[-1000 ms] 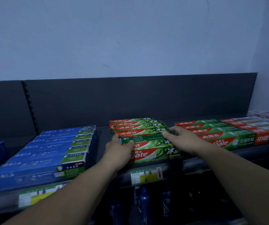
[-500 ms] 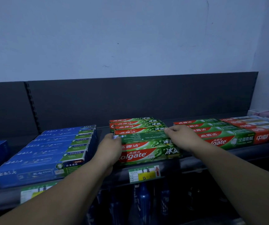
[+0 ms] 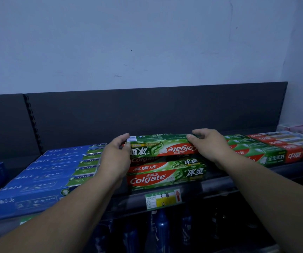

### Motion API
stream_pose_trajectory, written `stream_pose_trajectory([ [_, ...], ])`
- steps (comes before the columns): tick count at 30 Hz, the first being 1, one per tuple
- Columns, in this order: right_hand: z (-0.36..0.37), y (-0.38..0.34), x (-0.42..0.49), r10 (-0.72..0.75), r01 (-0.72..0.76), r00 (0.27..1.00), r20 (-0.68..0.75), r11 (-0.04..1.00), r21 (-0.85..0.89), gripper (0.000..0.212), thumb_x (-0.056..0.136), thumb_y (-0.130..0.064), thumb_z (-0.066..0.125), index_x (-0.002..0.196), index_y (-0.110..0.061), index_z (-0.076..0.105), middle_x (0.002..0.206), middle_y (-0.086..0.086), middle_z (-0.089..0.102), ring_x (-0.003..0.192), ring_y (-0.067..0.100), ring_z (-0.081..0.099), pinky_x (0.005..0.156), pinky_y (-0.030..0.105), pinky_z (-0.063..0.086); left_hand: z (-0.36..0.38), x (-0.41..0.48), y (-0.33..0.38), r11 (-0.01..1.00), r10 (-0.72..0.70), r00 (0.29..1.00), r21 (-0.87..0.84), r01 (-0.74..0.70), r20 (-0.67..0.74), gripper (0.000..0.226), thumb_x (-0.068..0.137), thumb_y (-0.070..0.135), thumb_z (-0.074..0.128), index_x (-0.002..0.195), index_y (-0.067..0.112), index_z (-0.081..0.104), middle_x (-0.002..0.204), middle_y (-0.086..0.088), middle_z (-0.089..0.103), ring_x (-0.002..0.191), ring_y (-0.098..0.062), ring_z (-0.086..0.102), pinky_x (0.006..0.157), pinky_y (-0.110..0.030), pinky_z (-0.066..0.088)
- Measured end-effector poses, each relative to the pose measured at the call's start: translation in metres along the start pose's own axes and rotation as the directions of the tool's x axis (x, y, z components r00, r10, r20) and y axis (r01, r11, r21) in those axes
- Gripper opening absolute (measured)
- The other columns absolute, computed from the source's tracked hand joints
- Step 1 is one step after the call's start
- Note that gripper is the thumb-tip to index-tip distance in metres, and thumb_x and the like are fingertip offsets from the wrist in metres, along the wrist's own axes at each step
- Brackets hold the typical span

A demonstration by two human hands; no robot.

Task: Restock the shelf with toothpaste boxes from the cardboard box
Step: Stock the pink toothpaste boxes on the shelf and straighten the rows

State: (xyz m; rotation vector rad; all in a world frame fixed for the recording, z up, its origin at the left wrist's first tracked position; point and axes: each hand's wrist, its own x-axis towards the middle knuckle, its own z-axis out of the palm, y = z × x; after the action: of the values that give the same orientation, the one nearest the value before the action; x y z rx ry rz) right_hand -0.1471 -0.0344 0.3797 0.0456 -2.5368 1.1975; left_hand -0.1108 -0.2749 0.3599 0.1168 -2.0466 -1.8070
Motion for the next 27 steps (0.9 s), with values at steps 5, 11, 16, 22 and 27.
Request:
stream_pose_trajectory([
  [5, 0.000, -0.006, -0.001, 0.068, -0.082, 0.992, 0.107, 0.988, 0.129, 0.061, 0.081, -0.053, 0.070, 0.131, -0.019, 0.060, 0.127, 0.003, 0.062, 0.108, 0.018, 0.061, 0.095, 0.034, 0.050, 0.002, -0.002, 0.018, 0.985, 0.093, 0.996, -0.145, -0.090, 0.014, 0.028, 0.099, 0.019, 0.050, 0.124, 0.029, 0.059, 0.115, 0.004, 0.064, 0.095, -0.010, 0.064, 0.076, -0.027, 0.057],
  [11, -0.005, -0.047, -0.006, -0.151, 0.167, 0.977, 0.148, 0.980, -0.105, 0.082, 0.065, -0.071, 0.069, 0.137, -0.037, 0.050, 0.143, -0.004, 0.050, 0.130, 0.018, 0.047, 0.107, 0.036, 0.040, -0.004, -0.009, 0.065, 0.924, 0.380, 0.925, -0.058, -0.379, 0.007, 0.033, 0.099, 0.018, 0.051, 0.128, 0.032, 0.056, 0.117, 0.011, 0.063, 0.102, -0.002, 0.063, 0.085, -0.024, 0.056],
  [16, -0.005, -0.092, -0.012, -0.447, 0.447, 0.875, 0.187, 0.893, 0.043, 0.059, 0.077, -0.038, 0.078, 0.131, -0.040, 0.054, 0.116, -0.018, 0.065, 0.106, 0.003, 0.062, 0.093, 0.028, 0.049, -0.002, -0.010, 0.083, 0.857, 0.515, 0.854, -0.054, -0.512, 0.075, 0.039, 0.097, 0.014, 0.053, 0.134, 0.026, 0.052, 0.125, 0.005, 0.062, 0.112, -0.004, 0.060, 0.100, -0.032, 0.049],
  [22, 0.010, -0.091, -0.010, -0.384, 0.266, 0.920, 0.074, 0.754, 0.600, 0.052, 0.081, -0.007, 0.074, 0.120, -0.032, 0.053, 0.114, -0.004, 0.068, 0.108, 0.017, 0.065, 0.096, 0.046, 0.052, -0.007, 0.000, 0.070, 0.898, 0.403, 0.900, 0.116, -0.424, 0.167, 0.060, 0.094, 0.034, 0.056, 0.148, 0.033, 0.028, 0.150, 0.011, 0.036, 0.133, -0.008, 0.041, 0.109, -0.035, 0.038],
  [27, 0.029, -0.076, -0.013, -0.201, -0.042, 0.969, 0.145, 0.444, 0.895, 0.052, 0.087, 0.002, 0.063, 0.130, -0.019, 0.044, 0.105, 0.002, 0.067, 0.102, 0.022, 0.066, 0.096, 0.047, 0.051, -0.009, 0.002, 0.036, 0.878, 0.008, 0.887, 0.421, -0.227, 0.462, 0.059, 0.088, 0.044, 0.062, 0.141, 0.034, 0.037, 0.130, 0.006, 0.058, 0.110, -0.015, 0.061, 0.095, -0.042, 0.052],
])
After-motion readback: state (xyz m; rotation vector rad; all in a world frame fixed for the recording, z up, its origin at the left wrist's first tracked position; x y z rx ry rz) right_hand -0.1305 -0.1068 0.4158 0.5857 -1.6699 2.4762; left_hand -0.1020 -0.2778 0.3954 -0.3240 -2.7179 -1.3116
